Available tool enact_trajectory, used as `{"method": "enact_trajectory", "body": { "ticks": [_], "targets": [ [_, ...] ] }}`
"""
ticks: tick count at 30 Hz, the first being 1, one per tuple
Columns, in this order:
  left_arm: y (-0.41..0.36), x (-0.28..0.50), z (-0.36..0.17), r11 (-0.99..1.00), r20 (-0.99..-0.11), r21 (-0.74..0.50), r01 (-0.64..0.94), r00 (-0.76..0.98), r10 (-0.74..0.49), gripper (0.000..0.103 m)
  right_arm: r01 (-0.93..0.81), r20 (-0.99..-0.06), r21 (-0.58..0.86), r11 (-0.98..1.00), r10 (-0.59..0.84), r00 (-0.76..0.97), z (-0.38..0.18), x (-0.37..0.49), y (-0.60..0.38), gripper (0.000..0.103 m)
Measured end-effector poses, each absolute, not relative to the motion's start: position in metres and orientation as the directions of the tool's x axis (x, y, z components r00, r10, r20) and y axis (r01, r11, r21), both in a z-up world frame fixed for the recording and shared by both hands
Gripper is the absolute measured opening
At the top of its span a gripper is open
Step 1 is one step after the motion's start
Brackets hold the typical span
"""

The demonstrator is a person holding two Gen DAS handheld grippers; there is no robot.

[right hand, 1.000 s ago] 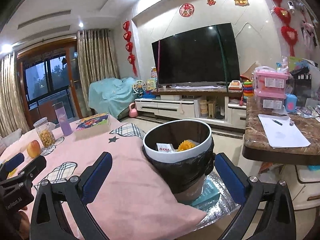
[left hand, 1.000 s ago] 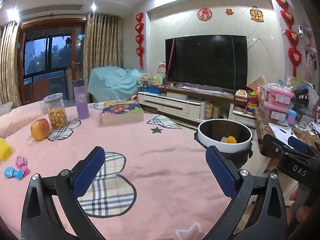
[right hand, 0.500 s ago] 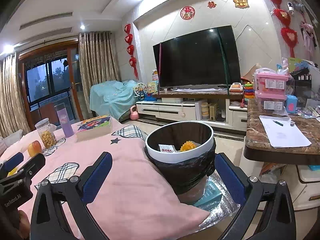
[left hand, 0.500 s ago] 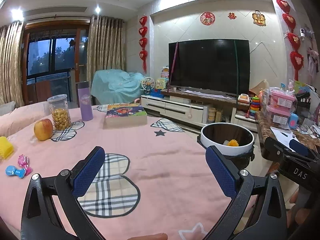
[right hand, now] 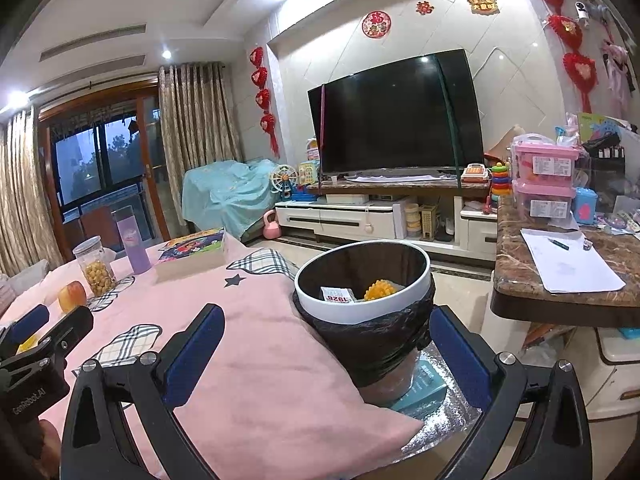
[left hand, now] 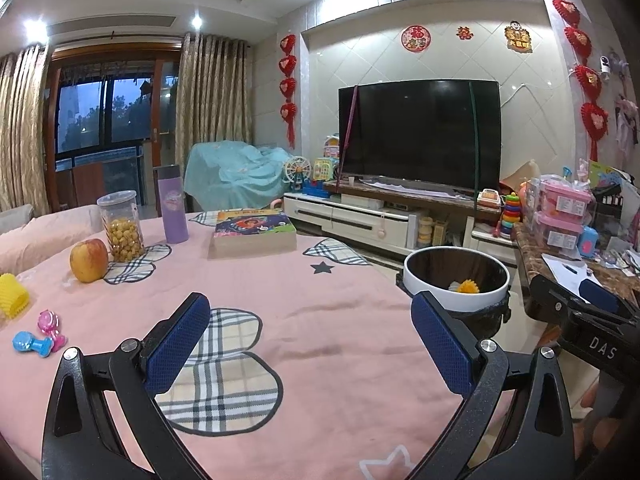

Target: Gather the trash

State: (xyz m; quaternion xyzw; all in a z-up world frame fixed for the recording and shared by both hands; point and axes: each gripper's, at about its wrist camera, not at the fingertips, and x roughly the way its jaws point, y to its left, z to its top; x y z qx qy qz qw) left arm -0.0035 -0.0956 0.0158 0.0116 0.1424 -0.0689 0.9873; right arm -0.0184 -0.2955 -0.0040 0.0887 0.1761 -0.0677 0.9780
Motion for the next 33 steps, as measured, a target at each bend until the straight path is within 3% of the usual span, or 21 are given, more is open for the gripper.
{"method": "enact_trajectory", "body": {
  "ticks": [33],
  "targets": [
    [-0.0971, 0.0001, 0.0108, 0.987, -0.307, -0.002, 0.162, 0.939, -0.155, 0.103, 0.149, -0.358, 0.161, 0.976, -0.083, 0.930, -0.0026, -0.0213, -0.2911, 0.103]
  ]
}}
